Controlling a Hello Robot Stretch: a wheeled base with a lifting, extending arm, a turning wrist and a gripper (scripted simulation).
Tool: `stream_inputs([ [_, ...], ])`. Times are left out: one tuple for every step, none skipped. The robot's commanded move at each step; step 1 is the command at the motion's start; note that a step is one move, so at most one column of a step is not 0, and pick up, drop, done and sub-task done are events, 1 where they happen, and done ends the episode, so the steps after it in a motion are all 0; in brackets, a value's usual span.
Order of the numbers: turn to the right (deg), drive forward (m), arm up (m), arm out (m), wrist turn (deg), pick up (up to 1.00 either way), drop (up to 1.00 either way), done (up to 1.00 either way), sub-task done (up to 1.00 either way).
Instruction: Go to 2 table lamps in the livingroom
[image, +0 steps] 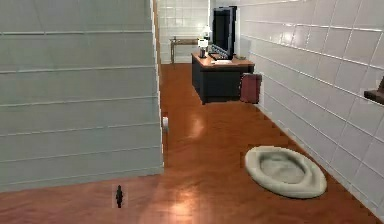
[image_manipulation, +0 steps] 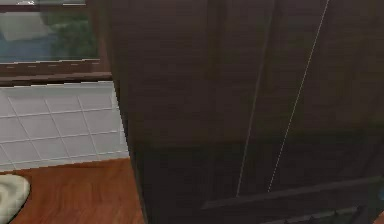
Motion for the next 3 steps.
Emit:
stream_inputs([
  [-21.0,0.00,0.00,0.00,0.0,0.00,0.00,0.00,0.00],
  [0.0,0.05,0.00,0.00,0.0,0.00,0.00,0.00,0.00],
  [24.0,0.00,0.00,0.00,0.0,0.00,0.00,0.00,0.00],
])
